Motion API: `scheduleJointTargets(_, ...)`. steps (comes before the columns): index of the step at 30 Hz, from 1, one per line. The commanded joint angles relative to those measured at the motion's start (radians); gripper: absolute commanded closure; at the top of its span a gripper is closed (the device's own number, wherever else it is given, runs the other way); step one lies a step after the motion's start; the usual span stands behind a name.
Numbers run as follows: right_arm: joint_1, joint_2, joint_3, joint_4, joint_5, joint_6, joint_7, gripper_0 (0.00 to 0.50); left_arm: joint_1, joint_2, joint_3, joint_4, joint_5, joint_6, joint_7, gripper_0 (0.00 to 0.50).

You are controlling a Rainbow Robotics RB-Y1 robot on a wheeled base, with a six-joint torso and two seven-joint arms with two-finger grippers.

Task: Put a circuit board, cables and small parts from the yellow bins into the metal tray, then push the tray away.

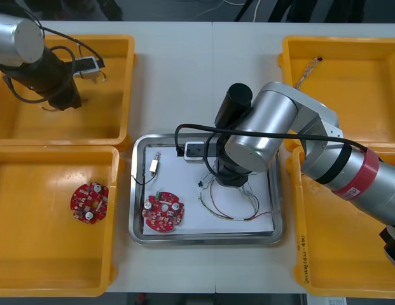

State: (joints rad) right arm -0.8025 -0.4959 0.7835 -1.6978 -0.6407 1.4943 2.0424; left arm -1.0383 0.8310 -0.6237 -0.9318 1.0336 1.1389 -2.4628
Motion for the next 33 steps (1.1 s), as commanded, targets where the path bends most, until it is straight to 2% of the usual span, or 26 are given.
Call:
scheduleJointTargets(1, -0.037, 0.002, -0.049, -0.065, -0.011, 0.04, -0.047, 0.0, 0.018, -0.009, -0.018, 0.001, 0.016, -0.024, -0.145, 0.0)
scheduleJointTargets(6, -0.037, 0.002, -0.092, -0.117, -0.017, 0.09, -0.047, 0.0, 0.023, -0.009, -0.034, 0.004, 0.022, -0.039, -0.145, 0.0)
scheduleJointTargets(11, -0.038, 0.005, -0.145, -0.2, -0.017, 0.204, -0.057, 0.0, 0.027, -0.007, -0.073, 0.01, 0.033, -0.077, -0.145, 0.0)
scheduleJointTargets(20, -0.037, 0.01, -0.28, -0.312, -0.036, 0.426, -0.074, 0.0, 0.032, -0.009, -0.082, 0.021, 0.043, -0.082, -0.146, 0.0)
scheduleJointTargets(22, -0.037, 0.011, -0.313, -0.326, -0.039, 0.426, -0.079, 0.0, 0.034, -0.009, -0.088, 0.022, 0.048, -0.087, -0.146, 0.0)
scheduleJointTargets(23, -0.038, 0.013, -0.336, -0.335, -0.043, 0.426, -0.08, 0.0, 0.035, -0.009, -0.088, 0.022, 0.049, -0.087, -0.146, 0.246)
scheduleJointTargets(24, -0.037, 0.013, -0.348, -0.338, -0.047, 0.426, -0.082, 0.0, 0.037, -0.009, -0.088, 0.022, 0.051, -0.088, -0.146, 0.409)
scheduleJointTargets(25, -0.037, 0.013, -0.368, -0.347, -0.053, 0.426, -0.085, 0.0, 0.04, -0.009, -0.088, 0.022, 0.052, -0.096, -0.146, 0.5)
scheduleJointTargets(29, -0.038, 0.011, -0.446, -0.365, -0.079, 0.426, -0.094, 0.0, 0.041, -0.009, -0.088, 0.024, 0.057, -0.1, -0.143, 0.5)
scheduleJointTargets(33, -0.037, -0.012, -0.512, -0.37, -0.142, 0.426, -0.103, 0.0, 0.041, -0.004, -0.071, 0.024, 0.065, -0.091, -0.14, 0.5)
